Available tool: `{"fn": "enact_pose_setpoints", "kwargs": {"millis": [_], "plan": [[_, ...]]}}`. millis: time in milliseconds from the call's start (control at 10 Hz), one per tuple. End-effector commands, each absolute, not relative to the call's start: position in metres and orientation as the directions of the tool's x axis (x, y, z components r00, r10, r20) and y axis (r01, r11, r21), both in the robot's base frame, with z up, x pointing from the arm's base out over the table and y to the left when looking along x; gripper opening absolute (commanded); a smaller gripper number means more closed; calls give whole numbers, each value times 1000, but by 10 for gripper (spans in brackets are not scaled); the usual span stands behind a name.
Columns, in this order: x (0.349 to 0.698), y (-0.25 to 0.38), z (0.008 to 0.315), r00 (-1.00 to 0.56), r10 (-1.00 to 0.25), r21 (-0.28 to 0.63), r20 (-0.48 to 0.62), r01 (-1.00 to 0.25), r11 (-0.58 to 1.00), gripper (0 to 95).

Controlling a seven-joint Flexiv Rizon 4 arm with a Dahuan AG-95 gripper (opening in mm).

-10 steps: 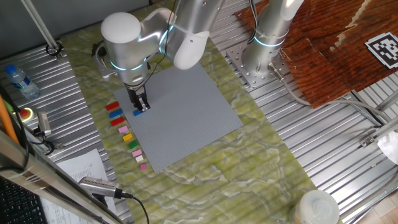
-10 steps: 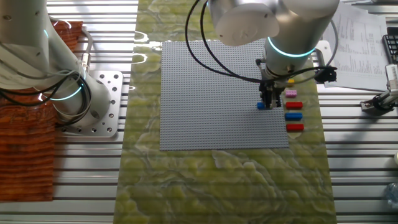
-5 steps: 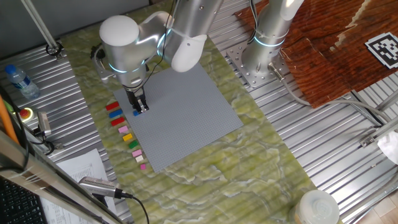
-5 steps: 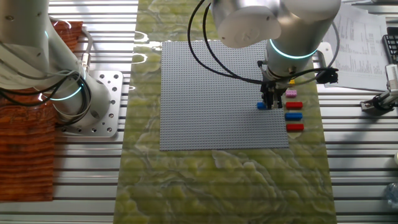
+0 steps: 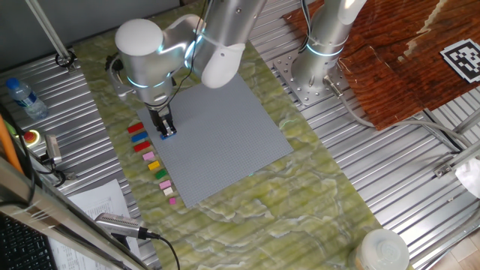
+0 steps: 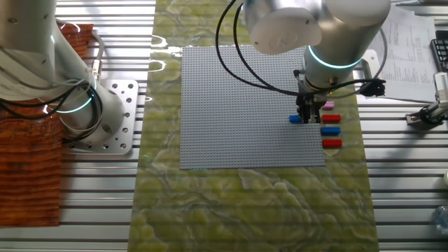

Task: Stack small Lego blocks one on top of the other

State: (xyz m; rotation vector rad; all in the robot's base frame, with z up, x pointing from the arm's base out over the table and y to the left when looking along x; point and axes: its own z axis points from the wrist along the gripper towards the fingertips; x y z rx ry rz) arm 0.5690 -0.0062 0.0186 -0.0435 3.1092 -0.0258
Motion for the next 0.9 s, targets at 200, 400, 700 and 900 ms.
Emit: {"fn": "enact_pose_setpoints", "kwargs": {"millis": [200,400,700,900], "plan": [[567,-4,11,-999,-27,-17,-37,-27,999,0],[564,-1,38,-999,-38,-21,-23,-37,999,0],[564,-1,54,-999,-43,-20,-23,-43,999,0],[564,-2,55,-999,-45,-26,-30,-44,999,0]]}}
